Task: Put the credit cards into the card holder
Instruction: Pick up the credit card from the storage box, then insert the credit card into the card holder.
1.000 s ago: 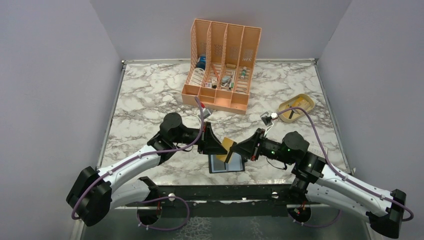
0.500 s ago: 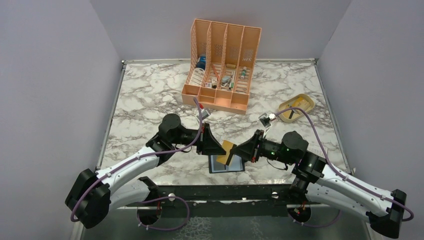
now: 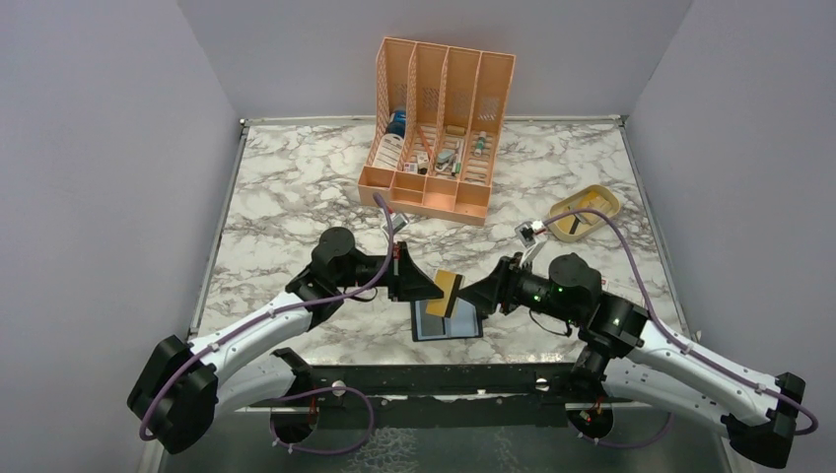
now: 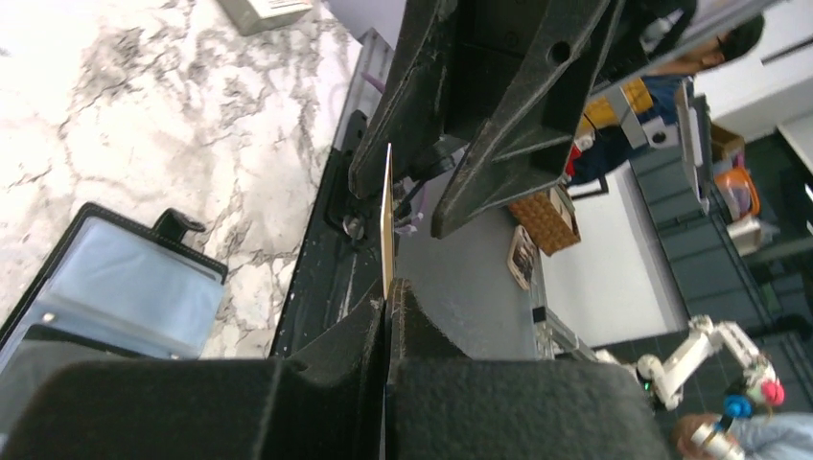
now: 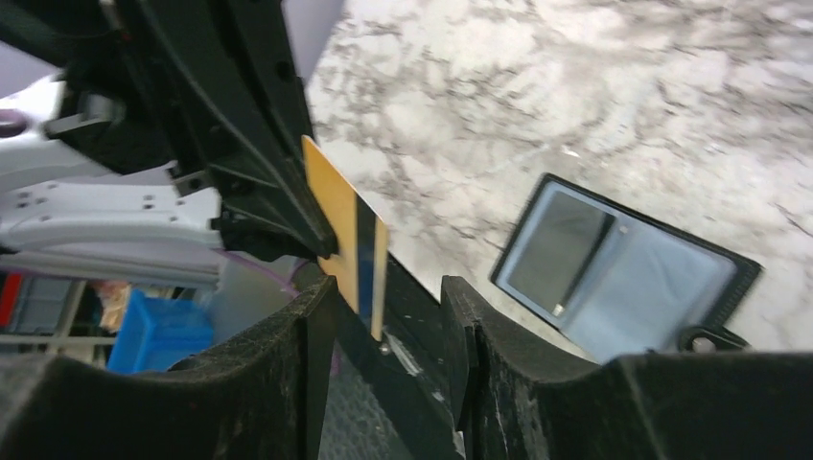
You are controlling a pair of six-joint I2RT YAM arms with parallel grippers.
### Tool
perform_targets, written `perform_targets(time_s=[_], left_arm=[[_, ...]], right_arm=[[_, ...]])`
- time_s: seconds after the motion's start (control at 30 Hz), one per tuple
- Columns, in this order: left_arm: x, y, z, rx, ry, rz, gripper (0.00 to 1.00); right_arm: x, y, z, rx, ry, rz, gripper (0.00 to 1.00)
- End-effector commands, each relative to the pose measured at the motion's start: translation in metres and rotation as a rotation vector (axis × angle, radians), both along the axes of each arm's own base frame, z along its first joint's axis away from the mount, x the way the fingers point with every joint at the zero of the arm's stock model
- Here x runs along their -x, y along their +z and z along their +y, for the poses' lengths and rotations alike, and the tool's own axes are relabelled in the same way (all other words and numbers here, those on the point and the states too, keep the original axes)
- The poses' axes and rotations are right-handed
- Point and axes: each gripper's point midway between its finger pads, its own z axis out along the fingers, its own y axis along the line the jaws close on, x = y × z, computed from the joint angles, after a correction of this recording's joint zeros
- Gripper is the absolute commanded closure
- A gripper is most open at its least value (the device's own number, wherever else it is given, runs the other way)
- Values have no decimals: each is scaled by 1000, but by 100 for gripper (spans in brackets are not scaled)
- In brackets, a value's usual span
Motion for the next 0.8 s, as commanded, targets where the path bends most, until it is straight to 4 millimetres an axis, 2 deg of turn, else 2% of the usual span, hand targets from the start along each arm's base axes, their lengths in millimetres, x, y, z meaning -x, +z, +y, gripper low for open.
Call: perform_targets(time_s=[0.0, 0.07, 0.17, 0.37, 0.53, 0.77], left_arm=[[-22, -15, 3, -43, 166, 65, 100], [-31, -27, 5, -69, 238, 115, 100], [-43, -56, 9, -152, 331, 197, 100], [-45, -89, 7, -237, 363, 274, 100], [-43, -124, 8, -321, 402, 382, 100], [-40, -149, 6, -389, 415, 410, 100]], right_arm=[[-16, -32, -20, 144, -144, 69, 54], [-21, -48, -25, 209, -178, 94, 54], [-25, -75, -31, 312, -218, 140, 53], [-30, -115, -30, 463, -224, 203, 53], [-41, -136, -28, 548, -242, 201, 53], [-49, -161, -26, 690, -211, 202, 52]])
